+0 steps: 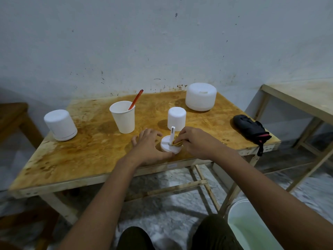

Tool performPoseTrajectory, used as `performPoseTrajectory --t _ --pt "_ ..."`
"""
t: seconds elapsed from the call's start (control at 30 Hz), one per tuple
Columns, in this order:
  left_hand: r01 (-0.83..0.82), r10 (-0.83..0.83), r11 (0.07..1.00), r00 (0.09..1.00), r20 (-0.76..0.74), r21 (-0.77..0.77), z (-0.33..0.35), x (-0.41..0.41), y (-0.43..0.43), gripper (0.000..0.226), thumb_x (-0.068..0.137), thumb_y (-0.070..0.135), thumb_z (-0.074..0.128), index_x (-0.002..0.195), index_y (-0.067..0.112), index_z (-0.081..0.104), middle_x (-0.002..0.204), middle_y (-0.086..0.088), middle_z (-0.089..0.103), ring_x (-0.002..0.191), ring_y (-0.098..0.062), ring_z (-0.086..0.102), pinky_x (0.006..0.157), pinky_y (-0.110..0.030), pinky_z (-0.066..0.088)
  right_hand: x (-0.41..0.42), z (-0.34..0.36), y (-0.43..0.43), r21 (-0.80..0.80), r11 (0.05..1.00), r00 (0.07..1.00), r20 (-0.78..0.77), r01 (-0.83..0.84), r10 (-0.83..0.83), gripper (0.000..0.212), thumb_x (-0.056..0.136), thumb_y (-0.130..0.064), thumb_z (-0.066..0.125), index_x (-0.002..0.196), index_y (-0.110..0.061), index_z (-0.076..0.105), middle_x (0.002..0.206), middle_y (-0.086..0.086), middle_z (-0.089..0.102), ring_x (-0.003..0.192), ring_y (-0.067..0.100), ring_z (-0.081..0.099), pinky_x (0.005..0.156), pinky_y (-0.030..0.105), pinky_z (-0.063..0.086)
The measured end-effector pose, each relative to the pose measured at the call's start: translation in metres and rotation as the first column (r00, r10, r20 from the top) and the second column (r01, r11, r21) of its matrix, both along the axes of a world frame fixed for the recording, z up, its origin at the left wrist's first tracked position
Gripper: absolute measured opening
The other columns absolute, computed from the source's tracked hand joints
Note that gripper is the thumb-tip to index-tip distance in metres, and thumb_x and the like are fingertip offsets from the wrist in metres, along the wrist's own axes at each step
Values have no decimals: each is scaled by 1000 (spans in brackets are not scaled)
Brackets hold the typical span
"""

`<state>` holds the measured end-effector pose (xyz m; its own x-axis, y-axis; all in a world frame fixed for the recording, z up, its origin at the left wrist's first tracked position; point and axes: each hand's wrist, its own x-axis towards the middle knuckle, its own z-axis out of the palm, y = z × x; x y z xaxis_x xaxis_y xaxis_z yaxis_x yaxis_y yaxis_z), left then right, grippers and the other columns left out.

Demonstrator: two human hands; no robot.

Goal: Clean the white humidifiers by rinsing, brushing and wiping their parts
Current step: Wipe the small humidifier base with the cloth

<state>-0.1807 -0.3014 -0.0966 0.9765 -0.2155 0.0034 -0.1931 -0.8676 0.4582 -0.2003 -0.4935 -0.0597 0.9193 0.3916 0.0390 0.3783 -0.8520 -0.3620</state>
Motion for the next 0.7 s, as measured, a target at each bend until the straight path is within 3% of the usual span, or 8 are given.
performPoseTrajectory --t 0.1,0.27,0.4,0.5,0.6,0.7 --pt "38 -38 999 998 -44 -16 -1 2 2 73 77 65 68 140 35 46 160 8 22 150 -14 5 117 -48 0 -1 4 4 -29 1000 1000 -1 -6 6 37 98 -7 42 118 -15 71 124 0 54 105 17 55 91 34 47" --pt "-129 137 990 981 138 -65 -14 -13 -12 51 75 60 70 109 26 54 142 5 41 145 -17 18 116 -45 6 -1 1 13 -57 998 1000 7 -13 13 33 97 -10 47 119 -13 71 121 3 52 104 22 56 89 37 49" --pt "-264 269 963 935 229 -54 -21 -24 -20 69 69 74 66 109 19 52 127 2 45 132 -19 30 111 -44 19 -5 2 12 -56 998 999 16 -29 30 33 96 -10 48 119 -16 71 117 0 50 99 18 55 87 35 49" --pt "-173 171 985 974 151 -2 -11 -16 -9 69 67 75 68 111 26 47 130 3 38 133 -19 25 108 -42 17 -6 5 9 -62 998 999 19 -29 30 34 96 -10 48 119 -19 71 117 -3 50 99 17 55 87 33 48" --pt "-28 28 1000 1000 -8 -14 -2 -9 7 80 69 71 70 136 38 43 158 6 18 147 -16 6 115 -46 6 -5 4 10 -60 998 1000 3 -22 22 35 96 -8 46 118 -19 71 112 -6 48 99 17 56 89 34 48" --pt "-1 -1 997 1000 -19 -79 -7 -10 9 79 71 68 71 140 39 46 161 11 17 148 -12 3 115 -47 1 -6 4 12 -47 999 1000 -4 -7 6 35 96 -9 46 117 -18 72 113 -2 50 101 20 57 91 37 49"
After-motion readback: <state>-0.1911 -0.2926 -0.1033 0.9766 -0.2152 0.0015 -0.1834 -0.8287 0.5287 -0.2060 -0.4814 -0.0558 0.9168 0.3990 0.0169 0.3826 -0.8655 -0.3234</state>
